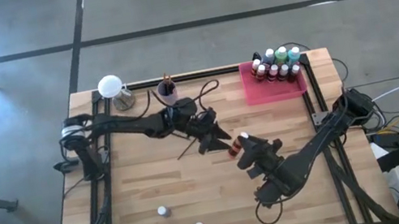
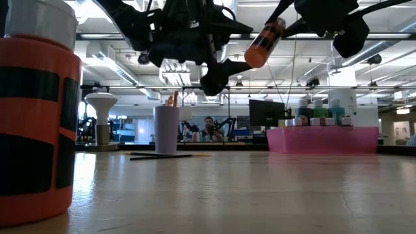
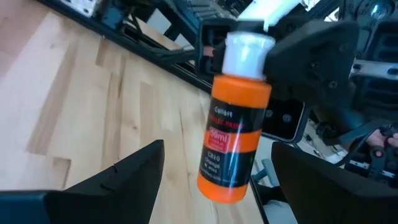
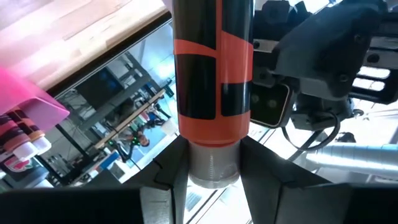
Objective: Pick & Place Paint Supplies
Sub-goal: Put the small orange paint bottle into the pink bin
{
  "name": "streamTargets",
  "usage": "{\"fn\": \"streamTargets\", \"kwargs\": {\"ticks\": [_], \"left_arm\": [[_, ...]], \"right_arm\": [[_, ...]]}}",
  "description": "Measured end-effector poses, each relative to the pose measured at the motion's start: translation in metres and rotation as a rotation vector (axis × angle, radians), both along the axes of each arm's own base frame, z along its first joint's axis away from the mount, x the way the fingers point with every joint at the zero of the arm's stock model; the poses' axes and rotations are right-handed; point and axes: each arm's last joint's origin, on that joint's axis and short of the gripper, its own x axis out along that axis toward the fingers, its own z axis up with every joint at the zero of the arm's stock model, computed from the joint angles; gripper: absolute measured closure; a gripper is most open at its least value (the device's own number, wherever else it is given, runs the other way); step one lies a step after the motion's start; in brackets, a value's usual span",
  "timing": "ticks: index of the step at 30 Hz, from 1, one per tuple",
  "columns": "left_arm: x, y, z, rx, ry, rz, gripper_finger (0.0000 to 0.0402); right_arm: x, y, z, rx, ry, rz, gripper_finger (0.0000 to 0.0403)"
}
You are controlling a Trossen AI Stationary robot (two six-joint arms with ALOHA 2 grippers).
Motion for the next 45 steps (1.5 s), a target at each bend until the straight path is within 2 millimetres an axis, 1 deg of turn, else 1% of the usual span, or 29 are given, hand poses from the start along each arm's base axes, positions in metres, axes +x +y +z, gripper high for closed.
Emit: {"fn": "streamTargets", "kwargs": {"ticks": [5,11,16,20,28,37,41,45], "left_arm": [[0.006,-0.005,-0.005,0.000,0.012,-0.030,0.0101],[0.013,-0.014,0.000,0.003,-0.015,-0.091,0.0101],[0.016,-0.015,0.006,0.019,-0.041,-0.095,0.0101],[0.016,-0.015,0.006,0.027,-0.042,-0.095,0.0109],[0.017,-0.018,0.006,0.045,-0.046,-0.101,0.0140],[0.017,-0.022,0.006,0.063,-0.055,-0.100,0.0142],[0.017,-0.024,0.006,0.075,-0.061,-0.102,0.0142],[0.017,-0.024,0.005,0.079,-0.060,-0.095,0.0142]], "right_arm": [[0.000,0.000,0.000,0.001,-0.003,-0.001,0.0296],[0.000,0.000,-0.001,0.006,-0.011,-0.003,0.0296],[0.000,-0.001,-0.001,0.014,-0.024,-0.007,0.0296],[0.000,-0.001,-0.001,0.015,-0.024,-0.008,0.0294],[0.000,-0.001,-0.001,0.014,-0.025,-0.007,0.0294],[0.000,-0.001,0.000,-0.005,-0.042,-0.007,0.0294],[0.002,-0.003,0.001,-0.003,-0.088,-0.018,0.0292],[0.002,-0.004,0.000,-0.003,-0.091,-0.020,0.0294]]}}
